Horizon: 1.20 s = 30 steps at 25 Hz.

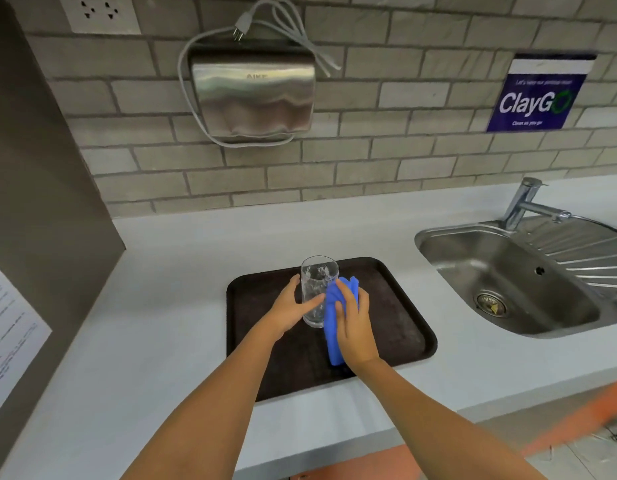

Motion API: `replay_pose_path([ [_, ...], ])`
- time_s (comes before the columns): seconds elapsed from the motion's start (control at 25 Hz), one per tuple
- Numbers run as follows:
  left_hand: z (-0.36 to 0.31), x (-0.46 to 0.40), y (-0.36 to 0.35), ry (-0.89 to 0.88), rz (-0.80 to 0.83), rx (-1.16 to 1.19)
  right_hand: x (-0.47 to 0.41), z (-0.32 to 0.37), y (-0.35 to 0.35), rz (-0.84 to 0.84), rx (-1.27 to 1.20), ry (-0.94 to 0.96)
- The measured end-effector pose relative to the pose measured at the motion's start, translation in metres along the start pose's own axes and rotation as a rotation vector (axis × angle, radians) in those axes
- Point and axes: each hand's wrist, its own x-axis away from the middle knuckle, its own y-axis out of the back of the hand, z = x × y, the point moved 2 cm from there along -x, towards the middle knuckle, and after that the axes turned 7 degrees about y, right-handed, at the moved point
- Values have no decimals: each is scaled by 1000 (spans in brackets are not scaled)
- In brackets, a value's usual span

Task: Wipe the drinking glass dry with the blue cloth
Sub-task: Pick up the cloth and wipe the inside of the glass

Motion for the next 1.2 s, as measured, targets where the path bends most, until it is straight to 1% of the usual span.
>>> replay_pose_path([
  [0.12,4,-9,-5,-21,35,79,-3,-7,-5,63,-135,-42],
  [0.24,5,-19,-8,-9,9,133,-12,-15,-2,37,-227,-110],
  [0.32,5,-24,-8,-15,-8,149,-17,-20,-1,15,-248,-108],
  [0.44,5,-28,-14,1,11,182,-20,-20,-2,-4,-60,-53],
  [0.48,6,-29,-19,12,26,216,-21,-20,-3,-41,-15,-71],
  [0.56,6,-29,-30,33,55,321,-25,-16,-3,-99,35,-73],
  [0.64,2,-27,-36,37,65,410,-30,-11,-3,-93,79,-8],
  [0.76,-13,-23,-35,14,65,461,-38,-7,-5,-103,-8,29],
  [0.88,-29,-20,-30,-24,53,434,-49,0,0,-165,-25,95],
  [0.96,-37,-16,-25,-37,36,435,-58,4,4,-173,-64,110],
  [1.12,-44,-11,-14,-63,38,461,-70,14,8,-140,-261,44],
  [1.2,-46,-11,-11,-60,20,484,-77,18,8,-139,-267,18],
])
